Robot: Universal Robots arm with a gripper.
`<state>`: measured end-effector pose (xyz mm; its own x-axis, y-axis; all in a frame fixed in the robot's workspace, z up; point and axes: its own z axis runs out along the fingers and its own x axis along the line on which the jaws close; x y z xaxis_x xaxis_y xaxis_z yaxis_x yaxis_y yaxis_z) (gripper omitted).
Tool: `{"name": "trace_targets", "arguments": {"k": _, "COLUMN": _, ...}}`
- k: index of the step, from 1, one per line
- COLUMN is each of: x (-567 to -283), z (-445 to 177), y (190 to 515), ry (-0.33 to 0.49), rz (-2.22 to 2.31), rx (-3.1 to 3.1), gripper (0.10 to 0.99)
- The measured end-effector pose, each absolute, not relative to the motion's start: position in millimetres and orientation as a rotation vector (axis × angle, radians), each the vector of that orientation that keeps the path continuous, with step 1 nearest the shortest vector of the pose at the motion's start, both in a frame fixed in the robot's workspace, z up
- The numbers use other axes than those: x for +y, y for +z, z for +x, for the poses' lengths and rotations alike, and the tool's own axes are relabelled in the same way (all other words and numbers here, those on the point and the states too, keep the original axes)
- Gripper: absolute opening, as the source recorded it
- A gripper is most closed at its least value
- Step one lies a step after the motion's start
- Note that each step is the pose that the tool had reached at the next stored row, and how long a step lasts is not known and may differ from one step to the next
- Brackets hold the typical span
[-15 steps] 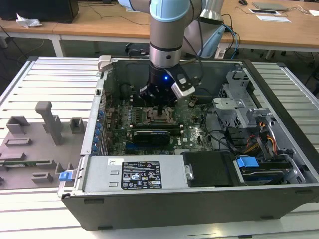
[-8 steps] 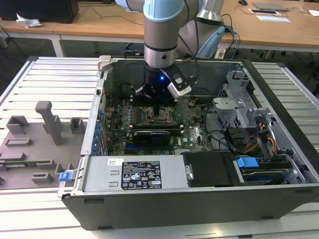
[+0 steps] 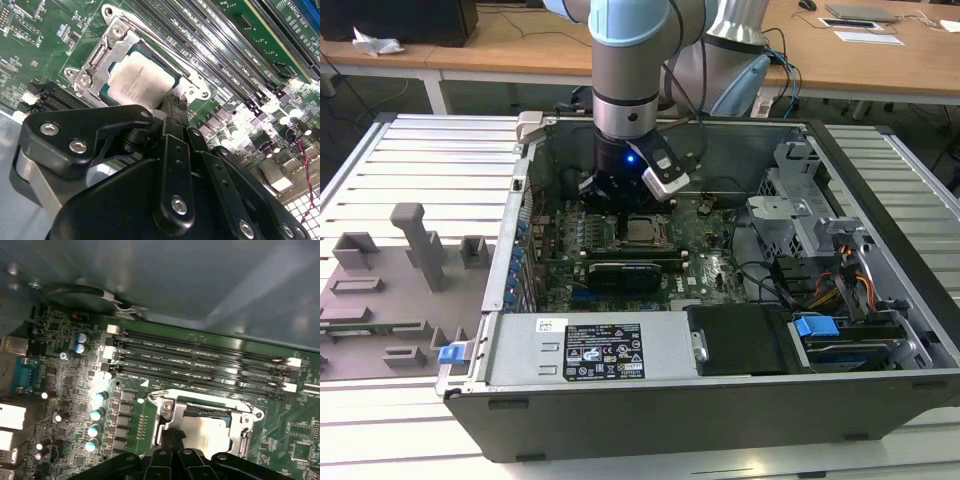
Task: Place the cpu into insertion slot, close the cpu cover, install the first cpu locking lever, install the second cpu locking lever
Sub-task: 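Close the cpu cover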
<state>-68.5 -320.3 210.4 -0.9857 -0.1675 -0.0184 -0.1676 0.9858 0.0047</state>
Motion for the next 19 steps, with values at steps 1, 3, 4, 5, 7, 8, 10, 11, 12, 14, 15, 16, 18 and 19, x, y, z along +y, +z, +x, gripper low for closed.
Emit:
{"name": "trace_targets", "arguments": {"k": 1, "x": -320.3, "z": -68.9, "y": 209.5, "ry": 0.01, "rz": -0.264, "rx": 3.112, "gripper": 0.106}}
{"name": "trace_targets", "arguments": {"k": 3, "x": -320.3, "z": -69.0, "y": 208.2, "ry": 0.01, "rz": -0.264, "rx": 3.112, "gripper": 0.106}}
{"name": "trace_targets", "arguments": {"k": 4, "x": -320.3, "z": -69.0, "y": 207.6, "ry": 0.01, "rz": -0.264, "rx": 3.112, "gripper": 0.106}}
{"name": "trace_targets", "arguments": {"k": 5, "x": -320.4, "z": -69.1, "y": 206.8, "ry": 0.01, "rz": -0.264, "rx": 3.112, "gripper": 0.106}}
{"name": "trace_targets", "arguments": {"k": 7, "x": -320.4, "z": -69.1, "y": 206.5, "ry": 0.009, "rz": -0.264, "rx": 3.112, "gripper": 0.106}}
{"name": "trace_targets", "arguments": {"k": 8, "x": -320.3, "z": -69.1, "y": 206.2, "ry": 0.01, "rz": -0.264, "rx": 3.112, "gripper": 0.106}}
{"name": "trace_targets", "arguments": {"k": 10, "x": -320.3, "z": -69.0, "y": 206.0, "ry": 0.01, "rz": -0.264, "rx": 3.112, "gripper": 0.106}}
{"name": "trace_targets", "arguments": {"k": 11, "x": -320.3, "z": -68.7, "y": 205.6, "ry": 0.01, "rz": -0.264, "rx": 3.112, "gripper": 0.106}}
{"name": "trace_targets", "arguments": {"k": 12, "x": -320.4, "z": -68.3, "y": 205.1, "ry": 0.01, "rz": -0.264, "rx": 3.112, "gripper": 0.106}}
{"name": "trace_targets", "arguments": {"k": 14, "x": -320.4, "z": -67.6, "y": 204.8, "ry": 0.009, "rz": -0.264, "rx": 3.113, "gripper": 0.106}}
{"name": "trace_targets", "arguments": {"k": 15, "x": -320.4, "z": -67.0, "y": 204.7, "ry": 0.009, "rz": -0.264, "rx": 3.112, "gripper": 0.106}}
{"name": "trace_targets", "arguments": {"k": 16, "x": -320.4, "z": -66.5, "y": 204.6, "ry": 0.01, "rz": -0.264, "rx": 3.113, "gripper": 0.106}}
{"name": "trace_targets", "arguments": {"k": 18, "x": -320.4, "z": -64.0, "y": 204.6, "ry": 0.01, "rz": -0.264, "rx": 3.112, "gripper": 0.106}}
{"name": "trace_targets", "arguments": {"k": 19, "x": -320.4, "z": -63.8, "y": 204.6, "ry": 0.01, "rz": -0.264, "rx": 3.112, "gripper": 0.106}}
